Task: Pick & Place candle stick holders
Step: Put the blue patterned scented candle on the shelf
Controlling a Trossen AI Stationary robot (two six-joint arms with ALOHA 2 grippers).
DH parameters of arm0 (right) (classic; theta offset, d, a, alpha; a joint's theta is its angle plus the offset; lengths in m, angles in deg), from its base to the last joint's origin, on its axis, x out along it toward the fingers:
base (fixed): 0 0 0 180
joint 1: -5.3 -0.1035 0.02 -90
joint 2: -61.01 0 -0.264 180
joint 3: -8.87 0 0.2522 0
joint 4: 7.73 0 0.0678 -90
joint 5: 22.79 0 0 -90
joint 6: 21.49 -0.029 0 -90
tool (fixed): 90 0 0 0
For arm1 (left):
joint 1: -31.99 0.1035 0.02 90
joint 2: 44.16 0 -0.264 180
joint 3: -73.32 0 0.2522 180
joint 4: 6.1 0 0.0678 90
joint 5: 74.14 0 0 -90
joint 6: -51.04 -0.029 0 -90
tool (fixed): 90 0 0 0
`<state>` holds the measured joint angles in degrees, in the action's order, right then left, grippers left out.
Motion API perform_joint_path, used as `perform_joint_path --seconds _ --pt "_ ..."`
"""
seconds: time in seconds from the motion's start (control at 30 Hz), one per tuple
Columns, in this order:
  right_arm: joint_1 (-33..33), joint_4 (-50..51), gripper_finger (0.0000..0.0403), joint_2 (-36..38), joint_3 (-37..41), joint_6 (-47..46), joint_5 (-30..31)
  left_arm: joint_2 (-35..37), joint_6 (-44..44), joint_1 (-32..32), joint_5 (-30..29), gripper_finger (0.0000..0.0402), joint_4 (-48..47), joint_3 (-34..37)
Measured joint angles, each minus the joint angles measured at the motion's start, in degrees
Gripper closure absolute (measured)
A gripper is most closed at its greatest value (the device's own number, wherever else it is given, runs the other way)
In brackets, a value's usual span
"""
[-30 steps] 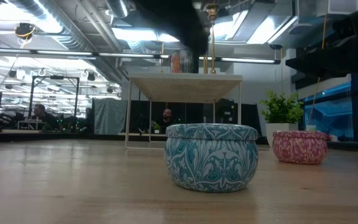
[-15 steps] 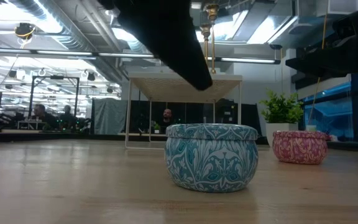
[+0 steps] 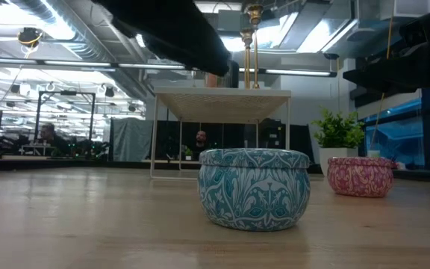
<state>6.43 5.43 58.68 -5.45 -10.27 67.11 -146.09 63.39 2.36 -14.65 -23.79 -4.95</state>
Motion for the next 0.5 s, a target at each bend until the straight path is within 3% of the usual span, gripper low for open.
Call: perform_joint_path --seconds 0.17,0.4,0.5 --pt "0.0 0.0 0.0111 0.0 0.0 0.0 0.0 2.2 -6.0 0.6 7.6 0.0131 5.5 3.8" --pt "0.0 0.0 0.0111 0.0 0.0 0.0 0.0 1.2 -8.6 0.6 11.3 0.0017 5.5 5.0" --pt "0.0 0.0 0.0111 0.0 0.0 0.0 0.0 0.4 -9.2 0.7 13.6 0.001 6.0 5.0"
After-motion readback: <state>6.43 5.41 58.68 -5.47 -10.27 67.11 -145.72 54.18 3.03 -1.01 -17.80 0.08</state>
